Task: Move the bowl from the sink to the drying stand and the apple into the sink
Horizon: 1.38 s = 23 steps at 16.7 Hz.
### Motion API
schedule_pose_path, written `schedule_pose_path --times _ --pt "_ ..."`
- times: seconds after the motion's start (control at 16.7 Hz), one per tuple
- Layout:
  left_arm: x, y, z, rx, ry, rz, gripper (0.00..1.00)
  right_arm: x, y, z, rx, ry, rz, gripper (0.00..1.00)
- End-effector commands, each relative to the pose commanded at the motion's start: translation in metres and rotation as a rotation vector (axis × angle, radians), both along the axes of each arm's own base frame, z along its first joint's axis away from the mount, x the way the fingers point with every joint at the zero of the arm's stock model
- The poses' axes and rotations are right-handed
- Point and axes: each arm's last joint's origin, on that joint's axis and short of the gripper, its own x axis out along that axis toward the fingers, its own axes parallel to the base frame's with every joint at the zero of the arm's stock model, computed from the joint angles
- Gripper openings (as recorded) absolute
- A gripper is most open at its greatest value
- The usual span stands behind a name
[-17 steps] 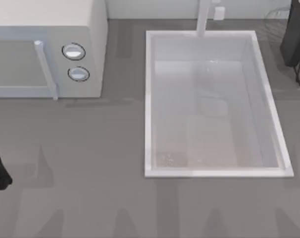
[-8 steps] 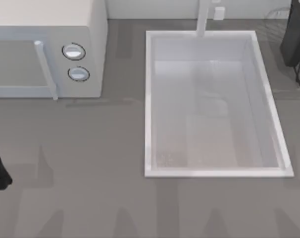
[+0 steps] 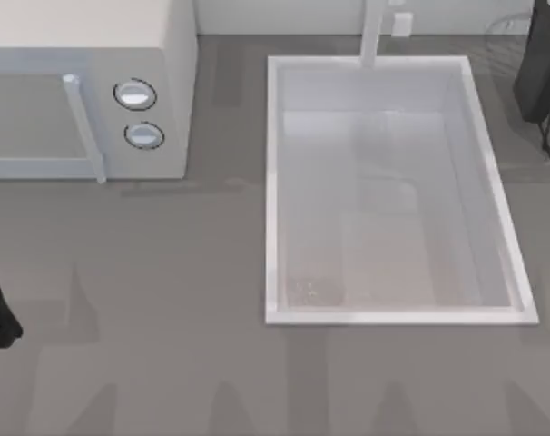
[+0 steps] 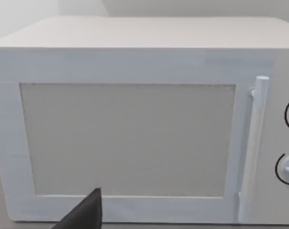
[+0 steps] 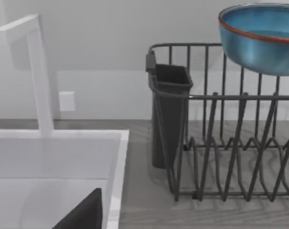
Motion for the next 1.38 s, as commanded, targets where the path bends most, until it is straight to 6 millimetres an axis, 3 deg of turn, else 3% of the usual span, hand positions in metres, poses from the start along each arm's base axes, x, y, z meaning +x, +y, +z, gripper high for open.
schedule_pose_path --times 0.18,0.42,0.6,0.78,0.96,1.14,1.38 --pt "0.000 0.000 0.000 0.000 0.000 0.000 1.00 0.002 -0.001 0.016 -0.014 0.075 -0.008 1.00" --pt "0.000 0.000 0.000 0.000 0.000 0.000 1.00 0.016 -0.006 0.051 -0.046 0.298 -0.042 1.00" --pt "0.000 0.000 0.000 0.000 0.000 0.000 1.00 0.045 -0.015 0.077 -0.067 0.535 -0.072 1.00" --pt "0.000 0.000 0.000 0.000 0.000 0.000 1.00 0.087 -0.028 0.092 -0.075 0.799 -0.090 1.00" --pt "0.000 0.000 0.000 0.000 0.000 0.000 1.00 0.136 -0.047 0.092 -0.065 1.060 -0.087 1.00" --pt "0.000 0.000 0.000 0.000 0.000 0.000 1.00 0.180 -0.067 0.076 -0.042 1.287 -0.065 1.00" --pt "0.000 0.000 0.000 0.000 0.000 0.000 1.00 0.219 -0.088 0.049 -0.006 1.495 -0.027 1.00"
